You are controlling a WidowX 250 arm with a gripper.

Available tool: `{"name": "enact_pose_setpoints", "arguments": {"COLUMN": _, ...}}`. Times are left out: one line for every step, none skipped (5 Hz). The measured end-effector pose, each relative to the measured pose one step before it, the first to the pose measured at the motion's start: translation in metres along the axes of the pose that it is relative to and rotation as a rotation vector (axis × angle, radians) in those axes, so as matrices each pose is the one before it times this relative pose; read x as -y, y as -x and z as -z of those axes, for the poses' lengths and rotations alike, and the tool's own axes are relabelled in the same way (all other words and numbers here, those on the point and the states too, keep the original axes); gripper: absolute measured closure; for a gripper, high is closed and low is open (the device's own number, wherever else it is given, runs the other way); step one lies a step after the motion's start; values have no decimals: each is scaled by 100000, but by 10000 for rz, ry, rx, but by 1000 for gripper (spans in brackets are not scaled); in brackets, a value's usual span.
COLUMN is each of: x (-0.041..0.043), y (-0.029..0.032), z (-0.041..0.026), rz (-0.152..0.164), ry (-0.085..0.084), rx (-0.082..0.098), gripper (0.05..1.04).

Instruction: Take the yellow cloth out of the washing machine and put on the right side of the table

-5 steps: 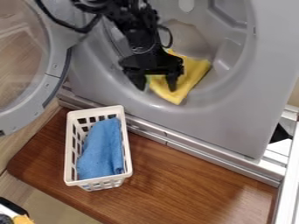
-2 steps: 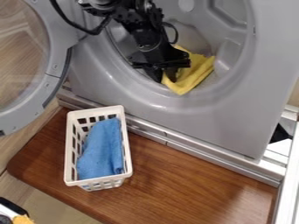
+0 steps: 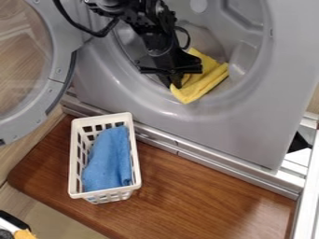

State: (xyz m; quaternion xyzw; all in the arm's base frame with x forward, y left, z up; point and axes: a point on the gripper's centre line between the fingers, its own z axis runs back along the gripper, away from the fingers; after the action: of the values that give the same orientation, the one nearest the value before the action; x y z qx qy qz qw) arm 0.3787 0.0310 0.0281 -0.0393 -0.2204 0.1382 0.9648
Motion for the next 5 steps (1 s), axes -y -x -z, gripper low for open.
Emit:
{"name": "enact_pose_setpoints", "arguments": {"x": 87, "y": 96, "z": -144, "rz": 105, "ry": -95, "rx": -18, "gripper": 1015}}
{"name": "enact_pose_setpoints", "arguments": {"x": 53, "y": 1147, "z": -842, "rz": 178, "ry": -205, "rx": -606, "gripper": 1015}}
{"name": "enact_pose_setpoints", "arguments": {"x": 279, "y": 765, "z": -858, "rz": 77, "ry": -288, "rx": -477, "gripper": 1015}}
{"name": "enact_pose_setpoints", "arguments": {"x": -154, "y": 689, "z": -2142, "rz": -358, "ry": -126, "rx": 58, "gripper": 1015}}
{"name": "enact_pose_setpoints", "arguments": {"x": 876, "y": 1643, "z": -1897, "rz": -66, "ry": 132, "rx": -16, "gripper": 1015}}
